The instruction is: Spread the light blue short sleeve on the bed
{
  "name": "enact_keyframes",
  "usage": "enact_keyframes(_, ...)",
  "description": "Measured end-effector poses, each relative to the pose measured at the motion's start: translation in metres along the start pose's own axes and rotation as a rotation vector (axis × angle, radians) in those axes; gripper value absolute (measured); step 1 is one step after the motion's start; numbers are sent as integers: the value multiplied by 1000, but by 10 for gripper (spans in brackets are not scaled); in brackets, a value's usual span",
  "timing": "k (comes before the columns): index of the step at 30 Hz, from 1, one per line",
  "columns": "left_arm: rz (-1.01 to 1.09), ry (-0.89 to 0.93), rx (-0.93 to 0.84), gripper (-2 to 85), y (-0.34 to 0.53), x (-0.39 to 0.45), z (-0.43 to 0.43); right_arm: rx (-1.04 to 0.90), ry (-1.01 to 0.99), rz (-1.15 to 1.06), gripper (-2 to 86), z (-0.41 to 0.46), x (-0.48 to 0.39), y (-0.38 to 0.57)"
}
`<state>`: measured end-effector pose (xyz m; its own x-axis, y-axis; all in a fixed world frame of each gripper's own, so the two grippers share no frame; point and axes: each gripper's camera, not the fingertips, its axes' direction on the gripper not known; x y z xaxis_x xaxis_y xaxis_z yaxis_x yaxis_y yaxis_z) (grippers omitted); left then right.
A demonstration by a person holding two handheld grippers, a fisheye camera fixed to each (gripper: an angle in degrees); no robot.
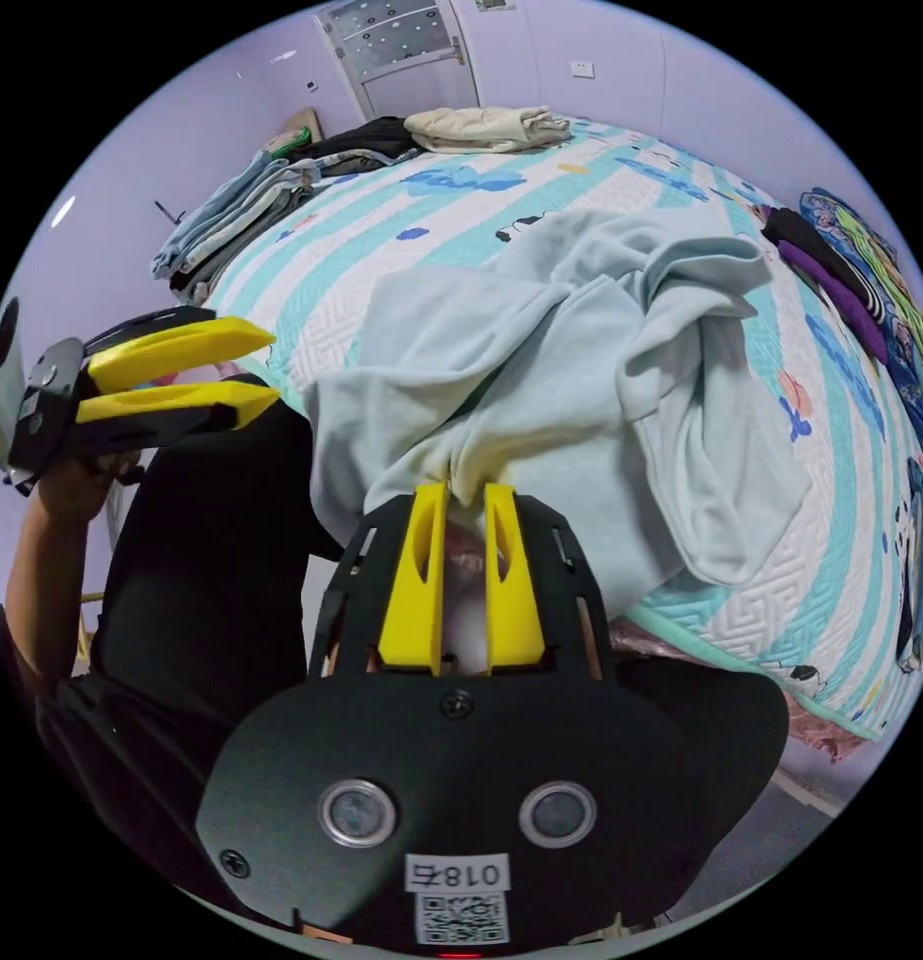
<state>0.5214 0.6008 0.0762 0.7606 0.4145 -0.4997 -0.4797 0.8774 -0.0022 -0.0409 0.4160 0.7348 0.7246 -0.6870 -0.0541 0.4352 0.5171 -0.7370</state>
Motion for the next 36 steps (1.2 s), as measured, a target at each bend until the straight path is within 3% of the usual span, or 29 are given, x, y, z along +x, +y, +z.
enact_keyframes(3, 100, 8, -60, 106, -11, 3, 31, 23, -9, -2, 27, -2, 7, 10)
enact_keyframes(8, 112, 140, -224, 79, -17, -10, 73, 43, -47, 17, 14, -1, 24, 27)
enact_keyframes(16, 63, 136, -324, -5, 10, -43, 109, 99, -138, 53, 7, -10, 60, 64)
enact_keyframes(18, 47, 187, -256, -7, 28, -58, 97, 202, -258, 103, 6, -32, 87, 87)
enact_keyframes(21, -102, 453, -49, -9, 78, -110, 67, 374, -536, 219, 5, -57, 140, 123)
enact_keyframes(23, -260, 692, 216, -9, 137, -161, 43, 494, -725, 290, 4, -65, 173, 149)
enact_keyframes(26, -422, 888, 563, -9, 221, -209, 27, 657, -940, 389, 3, -69, 218, 192)
enact_keyframes(31, -500, 1024, 847, -9, 307, -236, 28, 830, -1181, 414, 2, -77, 254, 244)
enact_keyframes(36, -456, 1065, 949, -9, 346, -247, 27, 880, -1263, 274, 1, -102, 262, 278)
